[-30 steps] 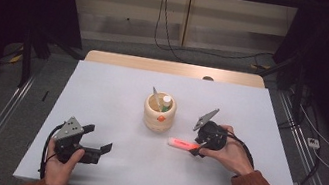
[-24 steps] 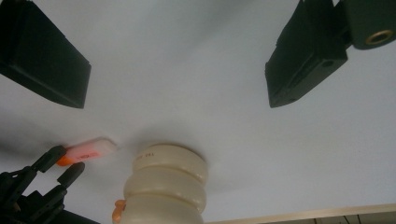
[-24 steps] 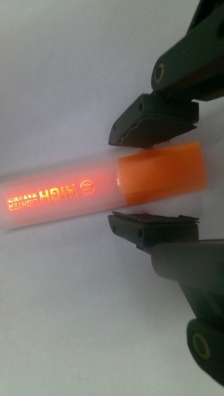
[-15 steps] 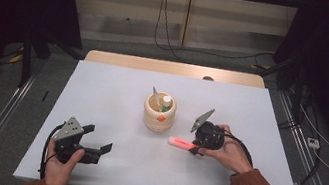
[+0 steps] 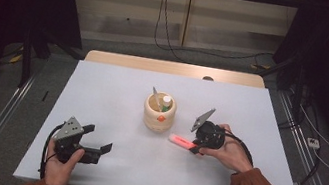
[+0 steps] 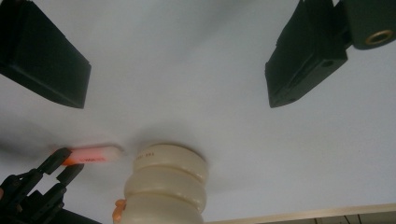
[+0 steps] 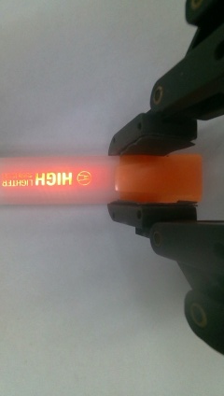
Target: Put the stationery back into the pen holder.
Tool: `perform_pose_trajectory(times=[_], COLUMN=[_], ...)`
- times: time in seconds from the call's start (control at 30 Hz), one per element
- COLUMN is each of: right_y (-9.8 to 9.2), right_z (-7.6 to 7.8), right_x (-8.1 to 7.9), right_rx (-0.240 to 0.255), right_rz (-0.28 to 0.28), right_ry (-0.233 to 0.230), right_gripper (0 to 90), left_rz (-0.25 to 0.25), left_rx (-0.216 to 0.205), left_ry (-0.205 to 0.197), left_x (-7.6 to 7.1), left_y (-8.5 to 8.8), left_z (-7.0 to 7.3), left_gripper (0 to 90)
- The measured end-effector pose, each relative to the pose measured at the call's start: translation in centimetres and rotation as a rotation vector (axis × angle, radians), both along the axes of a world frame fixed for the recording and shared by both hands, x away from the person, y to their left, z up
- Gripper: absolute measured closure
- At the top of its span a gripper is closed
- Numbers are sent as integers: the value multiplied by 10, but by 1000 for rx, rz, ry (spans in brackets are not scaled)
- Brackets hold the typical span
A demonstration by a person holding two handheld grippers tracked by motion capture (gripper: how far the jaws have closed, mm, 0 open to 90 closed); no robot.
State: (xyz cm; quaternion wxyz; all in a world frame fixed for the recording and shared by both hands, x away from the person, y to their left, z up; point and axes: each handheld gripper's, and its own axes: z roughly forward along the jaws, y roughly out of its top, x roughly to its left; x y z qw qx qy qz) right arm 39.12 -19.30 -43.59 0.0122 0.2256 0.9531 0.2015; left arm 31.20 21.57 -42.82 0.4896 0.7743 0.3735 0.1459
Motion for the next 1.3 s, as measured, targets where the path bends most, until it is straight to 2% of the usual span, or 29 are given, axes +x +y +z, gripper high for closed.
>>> perform_pose_trajectory(times=[0.13,0.47,0.77,0.97,1.07,1.23,1.3], right_y=[-3,-9,-10,-8,-7,-3,0], right_z=[1,9,17,24,27,33,35], right_x=[1,-4,-12,-19,-22,-26,-28], right_rx=[39,92,122,139,145,162,161], right_rz=[6,0,20,54,69,101,106], right_ry=[13,11,0,-19,-24,-41,-46], right_gripper=[675,675,675,675,675,675,675], left_rz=[0,1,-6,-47,-60,-110,-141], left_rx=[-1,-3,-9,-4,-4,23,48], left_ry=[0,2,11,0,12,2,-9], left_x=[0,0,1,1,2,2,2], left_y=[0,0,1,-3,-5,-13,-17], left_z=[0,0,1,3,4,8,10], left_gripper=[66,66,64,64,64,64,64])
